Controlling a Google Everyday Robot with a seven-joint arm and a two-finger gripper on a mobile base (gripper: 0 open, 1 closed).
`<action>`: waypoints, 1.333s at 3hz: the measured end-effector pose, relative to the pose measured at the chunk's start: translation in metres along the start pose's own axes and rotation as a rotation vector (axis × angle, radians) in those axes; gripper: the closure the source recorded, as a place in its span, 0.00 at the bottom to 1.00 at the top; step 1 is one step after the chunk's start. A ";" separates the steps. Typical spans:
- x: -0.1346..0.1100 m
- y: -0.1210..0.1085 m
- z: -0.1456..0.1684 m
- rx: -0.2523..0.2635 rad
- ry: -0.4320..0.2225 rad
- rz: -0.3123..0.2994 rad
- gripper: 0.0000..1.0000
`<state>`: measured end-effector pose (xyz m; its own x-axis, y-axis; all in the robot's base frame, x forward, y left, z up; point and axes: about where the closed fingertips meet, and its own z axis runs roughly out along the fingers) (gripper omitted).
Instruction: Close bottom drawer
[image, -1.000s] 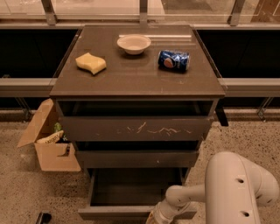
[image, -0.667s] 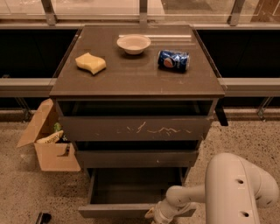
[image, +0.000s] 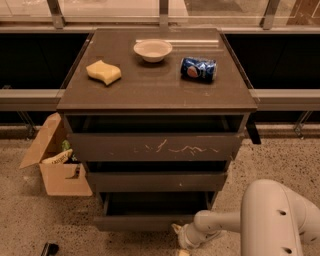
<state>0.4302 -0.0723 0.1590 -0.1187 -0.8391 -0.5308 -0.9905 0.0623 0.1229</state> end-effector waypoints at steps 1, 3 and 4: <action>0.004 -0.022 -0.004 0.029 -0.024 0.003 0.00; 0.008 -0.054 -0.013 0.027 -0.063 -0.006 0.00; 0.022 -0.079 -0.028 0.141 -0.060 -0.004 0.00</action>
Offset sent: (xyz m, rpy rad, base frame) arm 0.0778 -0.0272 0.0011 0.1055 -0.0235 -0.0085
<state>0.5079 -0.1108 0.1612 -0.1144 -0.8060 -0.5807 -0.9904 0.1379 0.0039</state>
